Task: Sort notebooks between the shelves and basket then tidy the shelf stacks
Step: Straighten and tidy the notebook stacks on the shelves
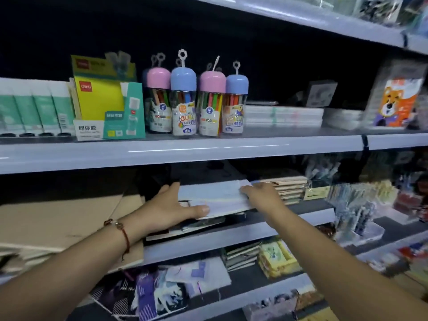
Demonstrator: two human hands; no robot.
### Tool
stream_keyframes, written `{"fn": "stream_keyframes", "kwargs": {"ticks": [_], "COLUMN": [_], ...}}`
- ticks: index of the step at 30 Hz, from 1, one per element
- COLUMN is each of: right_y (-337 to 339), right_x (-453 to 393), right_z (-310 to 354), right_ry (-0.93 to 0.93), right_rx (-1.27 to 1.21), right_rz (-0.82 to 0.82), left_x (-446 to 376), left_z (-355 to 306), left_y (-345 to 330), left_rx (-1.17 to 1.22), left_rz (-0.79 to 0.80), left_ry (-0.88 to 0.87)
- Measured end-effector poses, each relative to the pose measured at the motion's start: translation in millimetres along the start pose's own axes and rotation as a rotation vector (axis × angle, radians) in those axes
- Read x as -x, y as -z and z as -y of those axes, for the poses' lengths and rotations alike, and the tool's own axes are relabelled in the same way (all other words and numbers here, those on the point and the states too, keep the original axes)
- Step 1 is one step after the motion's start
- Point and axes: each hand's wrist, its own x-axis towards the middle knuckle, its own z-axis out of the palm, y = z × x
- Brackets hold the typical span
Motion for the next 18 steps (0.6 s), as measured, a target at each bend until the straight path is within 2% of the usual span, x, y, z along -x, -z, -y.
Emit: {"fn": "stream_keyframes", "kwargs": {"ticks": [4,12,18], "right_y": [-16.0,-13.4,8.0], "right_x": [-0.6,-6.2,-31.1], "right_z": [7.5,12.2,-4.1], "right_ry": [-0.021,0.072,-0.1], "right_rx": [-0.068,-0.224,-0.421], "right_rz": [0.024,0.138,0.224], "left_x": [7.2,24.5,10.8], "left_z": [-13.1,-0.4,-1.1], "left_y": [-7.0,-24.1,-25.2], "left_rx": [-0.073,-0.047,-0.058], "left_rz": [0.05,-0.155,-0.279], "left_ry": [0.06,0.069,0.175]}}
